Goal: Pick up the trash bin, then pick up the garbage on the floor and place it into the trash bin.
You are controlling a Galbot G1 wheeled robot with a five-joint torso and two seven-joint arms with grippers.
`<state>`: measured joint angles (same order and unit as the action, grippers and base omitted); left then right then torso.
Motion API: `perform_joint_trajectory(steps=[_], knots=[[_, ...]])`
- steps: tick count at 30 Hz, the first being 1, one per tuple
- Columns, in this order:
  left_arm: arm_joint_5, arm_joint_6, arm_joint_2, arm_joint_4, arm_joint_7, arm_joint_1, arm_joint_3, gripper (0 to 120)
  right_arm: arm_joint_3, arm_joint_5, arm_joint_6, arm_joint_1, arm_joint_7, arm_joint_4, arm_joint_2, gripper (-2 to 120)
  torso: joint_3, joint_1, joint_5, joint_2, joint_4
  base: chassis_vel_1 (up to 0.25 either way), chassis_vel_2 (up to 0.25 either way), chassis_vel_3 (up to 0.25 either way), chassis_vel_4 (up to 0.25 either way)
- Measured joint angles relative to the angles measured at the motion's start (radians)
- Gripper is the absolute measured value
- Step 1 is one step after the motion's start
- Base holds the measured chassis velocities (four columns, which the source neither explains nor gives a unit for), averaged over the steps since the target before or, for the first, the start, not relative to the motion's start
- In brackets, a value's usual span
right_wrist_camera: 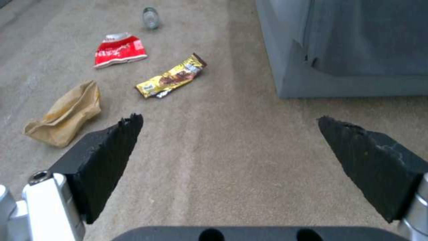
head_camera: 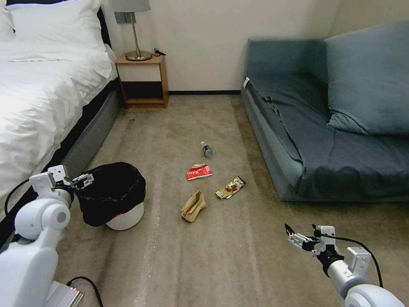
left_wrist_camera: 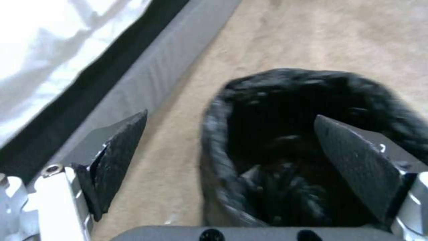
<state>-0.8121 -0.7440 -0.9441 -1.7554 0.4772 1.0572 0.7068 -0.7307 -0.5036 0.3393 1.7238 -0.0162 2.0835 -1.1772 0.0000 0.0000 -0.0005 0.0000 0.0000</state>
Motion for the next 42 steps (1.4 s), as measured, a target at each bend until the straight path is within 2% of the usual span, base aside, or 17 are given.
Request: perform_joint_trajectory(steps=[1, 3, 9, 14, 17, 20, 23, 25, 30, 32, 39, 42], knots=[[0.000, 0.000, 0.000, 0.000, 0.000, 0.000, 0.000, 100, 0.000, 0.000, 0.000, 0.000, 0.000, 0.000, 0.000, 100, 0.000, 0.000, 0.0000, 0.000, 0.0000, 0.000, 0.000, 0.000, 0.000], [-0.012, -0.003, 0.034, 0.050, 0.006, -0.020, 0.000, 100, 0.014, 0.016, -0.013, -0.005, -0.007, -0.016, -0.004, 100, 0.000, 0.000, 0.0005, 0.000, -0.0001, 0.000, 0.000, 0.000, 0.000], [-0.029, -0.002, 0.083, 0.113, 0.012, -0.057, -0.010, 100, 0.036, 0.034, -0.032, -0.014, -0.015, -0.043, -0.017, 100, 0.000, 0.000, 0.0004, 0.000, 0.0001, 0.000, 0.000, 0.000, 0.000], [-0.049, 0.001, 0.094, 0.134, 0.012, -0.075, -0.033, 100, 0.047, 0.035, -0.033, -0.023, -0.015, -0.050, -0.024, 100, 0.000, 0.000, 0.0003, 0.000, 0.0002, 0.000, 0.000, 0.000, 0.000], [-0.090, 0.002, 0.095, 0.152, 0.028, -0.098, -0.057, 100, 0.056, 0.037, -0.033, -0.029, -0.015, -0.054, -0.029, 100, 0.000, 0.000, 0.0003, 0.000, 0.0002, 0.000, 0.000, 0.000, 0.000], [-0.169, 0.004, 0.094, 0.196, 0.057, -0.150, -0.088, 100, 0.067, 0.051, -0.034, -0.033, -0.015, -0.066, -0.045, 100, 0.000, 0.000, 0.0004, 0.000, -0.0001, 0.000, 0.000, 0.000, 0.000], [-0.190, 0.005, 0.092, 0.216, 0.066, -0.170, -0.099, 100, 0.073, 0.060, -0.037, -0.032, -0.015, -0.071, -0.050, 100, 0.000, 0.000, 0.0005, 0.000, 0.0000, 0.000, 0.000, 0.000, 0.000], [-0.204, 0.006, 0.085, 0.253, 0.071, -0.200, -0.124, 100, 0.087, 0.090, -0.048, -0.027, -0.017, -0.085, -0.061, 100, 0.000, 0.000, 0.0005, 0.000, 0.0000, 0.000, 0.000, 0.000, 0.000], [-0.193, 0.006, 0.069, 0.285, 0.069, -0.216, -0.153, 100, 0.097, 0.111, -0.054, -0.025, -0.021, -0.095, -0.075, 100, 0.000, 0.000, 0.0003, 0.000, 0.0001, 0.000, 0.000, 0.000, 0.000], [-0.154, 0.007, 0.043, 0.330, 0.052, -0.247, -0.176, 100, 0.100, 0.114, -0.059, -0.025, -0.021, -0.109, -0.083, 100, 0.000, 0.000, 0.0007, 0.000, 0.0001, 0.000, 0.000, 0.000, 0.000], [-0.078, 0.007, -0.007, 0.400, 0.023, -0.296, -0.217, 100, 0.099, 0.129, -0.090, -0.004, -0.023, -0.133, -0.082, 100, 0.000, 0.000, 0.0005, 0.000, 0.0002, 0.000, 0.000, 0.000, 0.000], [-0.040, 0.008, -0.052, 0.468, 0.022, -0.340, -0.243, 100, 0.106, 0.159, -0.133, 0.010, -0.028, -0.175, -0.081, 100, 0.000, 0.000, 0.0005, 0.000, -0.0003, 0.000, 0.000, 0.000, 0.000]])
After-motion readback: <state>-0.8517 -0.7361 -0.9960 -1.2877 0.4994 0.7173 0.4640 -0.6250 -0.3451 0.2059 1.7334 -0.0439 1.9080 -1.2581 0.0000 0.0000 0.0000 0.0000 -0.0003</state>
